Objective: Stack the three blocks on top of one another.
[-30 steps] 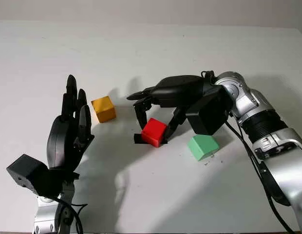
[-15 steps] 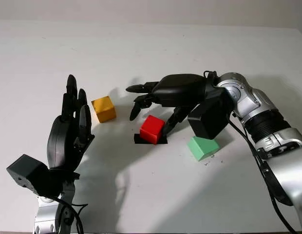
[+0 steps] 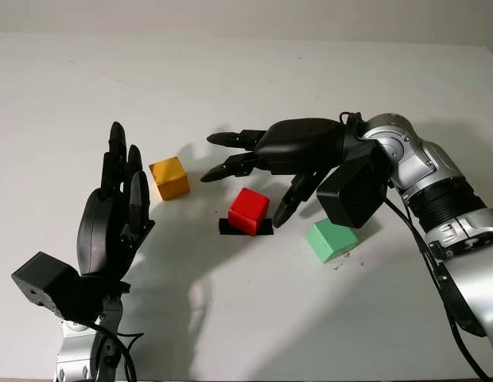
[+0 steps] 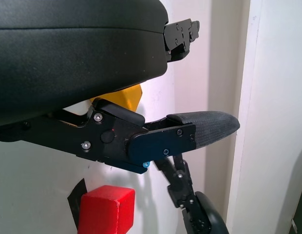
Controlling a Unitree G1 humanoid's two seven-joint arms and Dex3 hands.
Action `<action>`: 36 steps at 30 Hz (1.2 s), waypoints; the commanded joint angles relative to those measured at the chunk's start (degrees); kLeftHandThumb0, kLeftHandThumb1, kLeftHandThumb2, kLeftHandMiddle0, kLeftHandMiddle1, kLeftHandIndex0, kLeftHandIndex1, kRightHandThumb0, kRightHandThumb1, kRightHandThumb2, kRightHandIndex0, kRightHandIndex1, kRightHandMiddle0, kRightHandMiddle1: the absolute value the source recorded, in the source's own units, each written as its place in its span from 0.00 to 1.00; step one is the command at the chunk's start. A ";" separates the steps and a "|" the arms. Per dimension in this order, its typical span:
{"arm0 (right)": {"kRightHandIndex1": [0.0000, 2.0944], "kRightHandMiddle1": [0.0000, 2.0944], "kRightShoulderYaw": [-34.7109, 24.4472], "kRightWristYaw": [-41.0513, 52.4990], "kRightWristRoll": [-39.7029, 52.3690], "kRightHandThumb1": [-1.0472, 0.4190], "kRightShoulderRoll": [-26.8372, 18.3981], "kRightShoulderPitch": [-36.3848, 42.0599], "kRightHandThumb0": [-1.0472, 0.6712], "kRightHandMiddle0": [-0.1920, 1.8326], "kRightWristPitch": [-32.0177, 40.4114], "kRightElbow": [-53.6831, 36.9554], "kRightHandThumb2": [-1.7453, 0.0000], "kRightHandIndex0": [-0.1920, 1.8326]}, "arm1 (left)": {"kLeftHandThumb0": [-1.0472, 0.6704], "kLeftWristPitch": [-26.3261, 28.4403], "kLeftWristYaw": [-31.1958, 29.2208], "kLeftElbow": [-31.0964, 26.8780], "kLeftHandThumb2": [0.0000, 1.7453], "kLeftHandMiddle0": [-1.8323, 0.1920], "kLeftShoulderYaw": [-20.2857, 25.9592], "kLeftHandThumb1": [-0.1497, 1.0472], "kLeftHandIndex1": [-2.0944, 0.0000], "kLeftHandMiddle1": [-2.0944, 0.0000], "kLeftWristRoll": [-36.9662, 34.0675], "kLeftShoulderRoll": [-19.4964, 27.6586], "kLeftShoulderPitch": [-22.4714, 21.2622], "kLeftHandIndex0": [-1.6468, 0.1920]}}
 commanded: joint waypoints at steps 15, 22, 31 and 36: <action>0.00 0.00 -22.71 -10.35 19.68 0.00 -2.51 18.85 0.11 0.00 24.83 -14.83 0.63 0.00 | 0.20 0.14 -0.99 -0.30 0.35 1.00 1.95 1.00 1.00 1.00 -1.58 1.64 -0.10 1.00; 0.00 0.00 -29.15 -16.46 28.78 0.00 2.40 34.63 0.14 0.00 41.39 -29.68 0.61 0.00 | 0.19 0.85 -1.87 0.49 0.32 1.00 2.54 1.00 1.00 1.00 -2.92 2.00 -1.16 1.00; 0.00 0.00 -30.52 -26.34 33.56 0.00 13.39 47.57 0.15 0.00 50.27 -40.04 0.55 0.00 | 0.20 0.25 -1.48 1.86 0.33 1.00 2.43 1.00 1.00 1.00 -0.54 2.91 -2.88 1.00; 0.00 0.00 -29.24 -28.09 33.26 0.00 16.66 48.55 0.13 0.00 50.34 -41.17 0.52 0.00 | 0.21 0.34 -1.47 2.02 0.35 1.00 2.43 1.00 1.00 1.00 0.76 3.65 -3.47 1.00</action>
